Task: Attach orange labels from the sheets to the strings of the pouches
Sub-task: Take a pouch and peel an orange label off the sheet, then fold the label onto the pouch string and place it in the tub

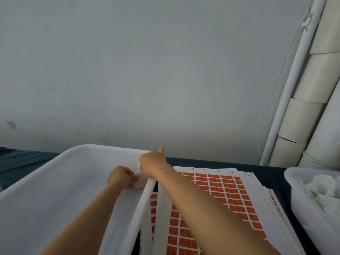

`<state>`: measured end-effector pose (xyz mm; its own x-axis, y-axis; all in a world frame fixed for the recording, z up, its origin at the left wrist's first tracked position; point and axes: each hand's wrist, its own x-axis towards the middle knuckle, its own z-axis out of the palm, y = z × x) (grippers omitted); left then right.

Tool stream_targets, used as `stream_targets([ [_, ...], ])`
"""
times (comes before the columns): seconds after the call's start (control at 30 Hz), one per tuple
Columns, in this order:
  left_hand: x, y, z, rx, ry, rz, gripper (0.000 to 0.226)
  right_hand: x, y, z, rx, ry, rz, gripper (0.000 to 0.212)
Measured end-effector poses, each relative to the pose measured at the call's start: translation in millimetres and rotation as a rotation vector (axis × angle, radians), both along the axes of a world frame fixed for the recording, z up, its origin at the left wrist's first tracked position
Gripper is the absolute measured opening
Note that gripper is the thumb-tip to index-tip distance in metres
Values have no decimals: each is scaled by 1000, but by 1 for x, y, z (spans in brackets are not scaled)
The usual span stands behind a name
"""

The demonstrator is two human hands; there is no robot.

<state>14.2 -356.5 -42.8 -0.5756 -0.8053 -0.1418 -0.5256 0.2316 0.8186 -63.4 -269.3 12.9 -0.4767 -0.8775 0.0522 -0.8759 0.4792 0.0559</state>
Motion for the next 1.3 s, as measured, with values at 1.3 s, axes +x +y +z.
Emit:
stream_targets([
  [1.3, -71, 339, 67, 199, 385, -515, 13, -47, 403, 75, -1063, -773, -716, 27],
])
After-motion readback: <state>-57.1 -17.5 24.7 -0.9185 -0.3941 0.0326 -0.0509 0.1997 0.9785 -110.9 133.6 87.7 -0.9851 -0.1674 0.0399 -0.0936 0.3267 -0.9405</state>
